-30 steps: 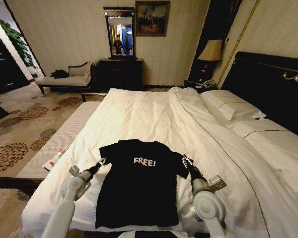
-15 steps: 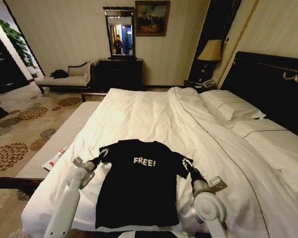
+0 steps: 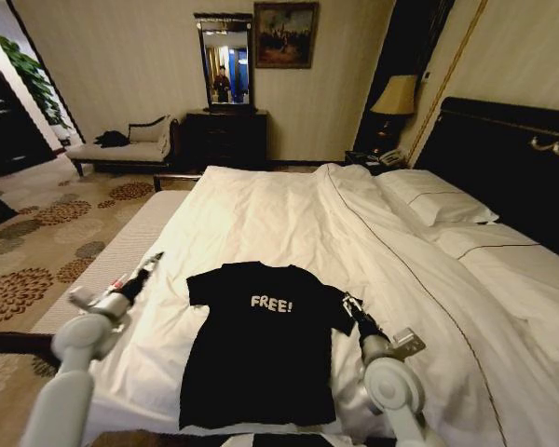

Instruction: Fold the clothes on the bed.

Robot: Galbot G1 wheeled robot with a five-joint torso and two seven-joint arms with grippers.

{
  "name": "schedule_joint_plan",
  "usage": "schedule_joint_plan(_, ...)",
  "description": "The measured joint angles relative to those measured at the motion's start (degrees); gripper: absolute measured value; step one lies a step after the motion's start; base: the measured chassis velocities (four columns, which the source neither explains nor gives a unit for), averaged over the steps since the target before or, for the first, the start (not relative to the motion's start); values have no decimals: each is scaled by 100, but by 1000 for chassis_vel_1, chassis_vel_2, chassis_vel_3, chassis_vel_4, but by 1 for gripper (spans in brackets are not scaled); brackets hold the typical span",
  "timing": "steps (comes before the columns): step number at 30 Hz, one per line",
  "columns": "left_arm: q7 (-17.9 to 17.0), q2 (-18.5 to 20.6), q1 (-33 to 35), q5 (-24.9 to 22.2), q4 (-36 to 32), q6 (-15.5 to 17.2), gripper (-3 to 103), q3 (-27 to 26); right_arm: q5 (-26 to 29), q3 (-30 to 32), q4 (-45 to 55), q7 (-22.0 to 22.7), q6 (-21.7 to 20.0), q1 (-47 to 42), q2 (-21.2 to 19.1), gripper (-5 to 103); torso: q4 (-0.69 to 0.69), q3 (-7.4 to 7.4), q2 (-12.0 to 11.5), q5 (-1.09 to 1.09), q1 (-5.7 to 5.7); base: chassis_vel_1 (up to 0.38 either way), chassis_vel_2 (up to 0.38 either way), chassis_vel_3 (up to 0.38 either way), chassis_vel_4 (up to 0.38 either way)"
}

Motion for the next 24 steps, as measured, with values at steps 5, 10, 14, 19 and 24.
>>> schedule_joint_plan(5, 140, -111, 887, 1800, -481, 375, 100, 69, 263, 94, -517, -365, -3, 219, -254, 100, 1, 0, 0, 0, -1, 0, 0, 0, 0)
schedule_joint_plan(10, 214, -338, 1213, 2512, -767, 343, 100, 105, 535, 13, -1136, -915, 120, 464, -465, 100, 2, 0, 0, -1, -1, 0, 0, 0, 0)
schedule_joint_plan(14, 157, -368, 1207, 2502, -933, 354, 100, 121, 813, 51, -1400, -1352, 235, 502, -524, 100, -1, 0, 0, 1, -1, 0, 0, 0, 0)
schedule_joint_plan(19, 106, -428, 1239, 2421, -1063, 393, 100, 136, 825, 140, -1820, -1730, 422, 627, -481, 100, -1, 0, 0, 0, -1, 0, 0, 0, 0)
schedule_joint_plan(24, -13, -565, 1292, 1885, -1333, 460, 100, 56, 789, 185, -2352, -2256, 588, 747, -556, 100, -1, 1, 0, 1, -1, 0, 0, 0, 0)
